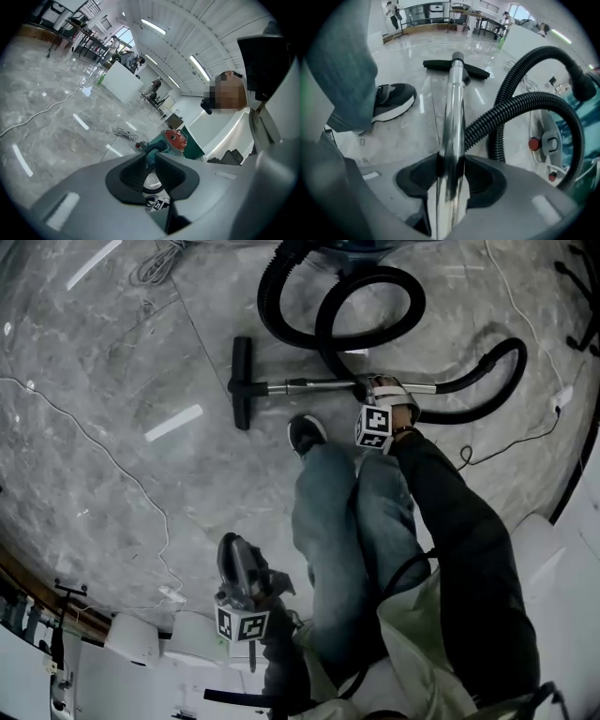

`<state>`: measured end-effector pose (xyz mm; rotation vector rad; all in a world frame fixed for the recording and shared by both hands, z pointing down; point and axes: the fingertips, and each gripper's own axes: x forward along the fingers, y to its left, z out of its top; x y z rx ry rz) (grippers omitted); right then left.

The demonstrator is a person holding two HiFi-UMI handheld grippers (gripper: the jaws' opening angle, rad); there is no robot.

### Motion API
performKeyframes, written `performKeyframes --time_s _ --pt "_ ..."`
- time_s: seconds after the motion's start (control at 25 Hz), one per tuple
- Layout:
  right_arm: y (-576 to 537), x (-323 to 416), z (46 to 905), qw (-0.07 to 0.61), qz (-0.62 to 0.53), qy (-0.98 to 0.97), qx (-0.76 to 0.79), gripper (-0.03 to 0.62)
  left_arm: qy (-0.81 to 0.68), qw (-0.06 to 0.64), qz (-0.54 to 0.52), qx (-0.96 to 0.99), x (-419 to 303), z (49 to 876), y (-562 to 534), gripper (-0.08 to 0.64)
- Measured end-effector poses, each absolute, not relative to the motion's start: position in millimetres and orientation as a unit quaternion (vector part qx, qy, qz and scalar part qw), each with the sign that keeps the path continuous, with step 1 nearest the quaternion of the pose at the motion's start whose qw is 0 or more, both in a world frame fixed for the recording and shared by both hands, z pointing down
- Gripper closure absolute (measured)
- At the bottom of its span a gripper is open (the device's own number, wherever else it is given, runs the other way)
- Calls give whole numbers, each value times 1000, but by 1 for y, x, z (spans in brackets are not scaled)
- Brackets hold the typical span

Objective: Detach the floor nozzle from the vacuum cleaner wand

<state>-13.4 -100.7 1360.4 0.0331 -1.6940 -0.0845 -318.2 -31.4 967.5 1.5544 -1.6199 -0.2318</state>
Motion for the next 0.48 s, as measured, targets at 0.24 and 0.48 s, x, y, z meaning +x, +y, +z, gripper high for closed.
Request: performKeyframes --time_s 0.24,0.48 --pt "-101 -17 1369 618 76 -781 -41 424 -631 449 -117 622 -305 990 -27 505" --pt "-105 -17 1353 593 171 -780 -99 425 -586 477 -112 646 -276 1013 -41 512"
